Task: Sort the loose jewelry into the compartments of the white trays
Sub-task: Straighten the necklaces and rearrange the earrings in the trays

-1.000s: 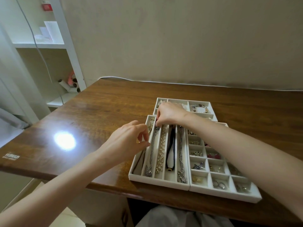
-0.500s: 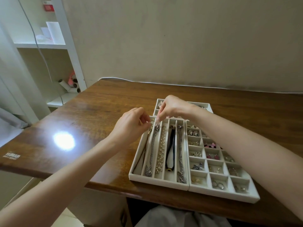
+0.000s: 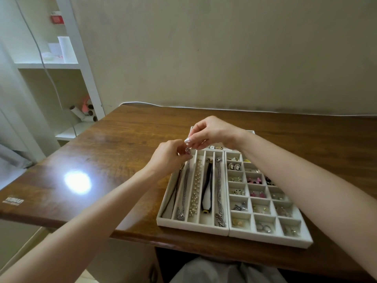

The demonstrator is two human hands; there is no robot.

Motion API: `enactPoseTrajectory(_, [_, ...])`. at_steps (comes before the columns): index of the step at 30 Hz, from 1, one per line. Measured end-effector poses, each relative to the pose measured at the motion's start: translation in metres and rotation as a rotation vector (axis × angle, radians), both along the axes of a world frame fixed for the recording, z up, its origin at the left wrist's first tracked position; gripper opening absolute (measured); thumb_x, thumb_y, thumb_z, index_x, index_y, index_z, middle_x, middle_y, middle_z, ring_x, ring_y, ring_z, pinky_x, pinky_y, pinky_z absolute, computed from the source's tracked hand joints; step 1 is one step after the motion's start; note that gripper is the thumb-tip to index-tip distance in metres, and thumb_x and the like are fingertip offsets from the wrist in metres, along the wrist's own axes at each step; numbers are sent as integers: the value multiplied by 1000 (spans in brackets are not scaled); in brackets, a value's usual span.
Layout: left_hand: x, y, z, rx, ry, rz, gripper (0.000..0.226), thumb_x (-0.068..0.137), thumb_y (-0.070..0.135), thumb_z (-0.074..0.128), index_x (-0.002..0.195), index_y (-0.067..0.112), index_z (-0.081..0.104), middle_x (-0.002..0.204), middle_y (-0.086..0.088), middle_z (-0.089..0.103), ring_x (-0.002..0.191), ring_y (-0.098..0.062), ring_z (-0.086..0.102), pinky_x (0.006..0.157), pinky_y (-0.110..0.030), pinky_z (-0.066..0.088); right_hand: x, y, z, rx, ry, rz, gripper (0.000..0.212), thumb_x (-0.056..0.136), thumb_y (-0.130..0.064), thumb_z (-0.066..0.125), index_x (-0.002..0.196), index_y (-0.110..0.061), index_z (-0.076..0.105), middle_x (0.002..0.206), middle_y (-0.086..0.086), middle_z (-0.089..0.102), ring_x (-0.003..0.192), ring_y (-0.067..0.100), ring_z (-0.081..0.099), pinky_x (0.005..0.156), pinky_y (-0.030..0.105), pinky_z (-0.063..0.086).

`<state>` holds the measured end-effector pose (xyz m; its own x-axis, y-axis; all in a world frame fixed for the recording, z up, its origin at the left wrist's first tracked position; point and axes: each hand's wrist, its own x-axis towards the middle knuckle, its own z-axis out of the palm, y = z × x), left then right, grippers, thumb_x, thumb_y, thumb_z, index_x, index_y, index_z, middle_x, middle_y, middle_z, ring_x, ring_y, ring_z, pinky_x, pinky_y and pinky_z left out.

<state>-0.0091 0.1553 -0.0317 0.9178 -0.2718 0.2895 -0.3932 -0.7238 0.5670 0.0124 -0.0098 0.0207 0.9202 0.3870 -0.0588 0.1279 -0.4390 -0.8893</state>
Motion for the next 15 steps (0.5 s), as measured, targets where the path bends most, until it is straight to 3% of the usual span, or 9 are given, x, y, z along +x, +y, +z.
enactPoseTrajectory(3, [-3, 0, 7, -221, 59, -38, 7, 86, 14, 64, 93, 14, 66, 77, 6, 66, 69, -4, 59, 61, -14, 42, -4, -1, 1, 100, -67, -28, 9, 82, -11, 71, 88, -7, 66, 79, 4, 68, 68, 9, 64, 63, 20, 53])
enactPoseTrajectory(6, [-6, 3, 15, -585, 258, -120, 9, 89, 6, 59, 92, 12, 65, 81, -2, 69, 73, -8, 66, 67, -21, 53, -5, -4, 0, 110, -100, -55, 15, 87, -16, 66, 100, -8, 64, 87, 4, 67, 77, 11, 63, 70, 25, 53])
enactPoseTrajectory(9, [-8, 4, 24, -823, 384, -143, 9, 88, 2, 57, 95, 6, 62, 82, -8, 69, 75, -15, 68, 74, -26, 57, -8, -5, -5, 74, 4, 47, 27, 93, -22, 59, 114, -5, 59, 96, 10, 68, 85, 18, 66, 81, 33, 54])
enactPoseTrajectory(12, [-9, 3, 29, -974, 494, -163, 12, 87, -4, 56, 96, 3, 59, 80, -8, 68, 72, -15, 68, 74, -25, 58, -11, -4, -9, 192, 85, 80, 30, 93, -18, 57, 117, 1, 55, 88, 12, 68, 80, 23, 67, 78, 34, 57])
enactPoseTrajectory(15, [-9, 4, 30, -1006, 558, -188, 13, 86, -4, 56, 94, 6, 60, 77, -4, 67, 70, -10, 65, 69, -20, 56, -11, -7, -7, 248, 74, 38, 28, 89, -8, 61, 114, 4, 58, 88, 15, 65, 74, 22, 65, 72, 35, 59])
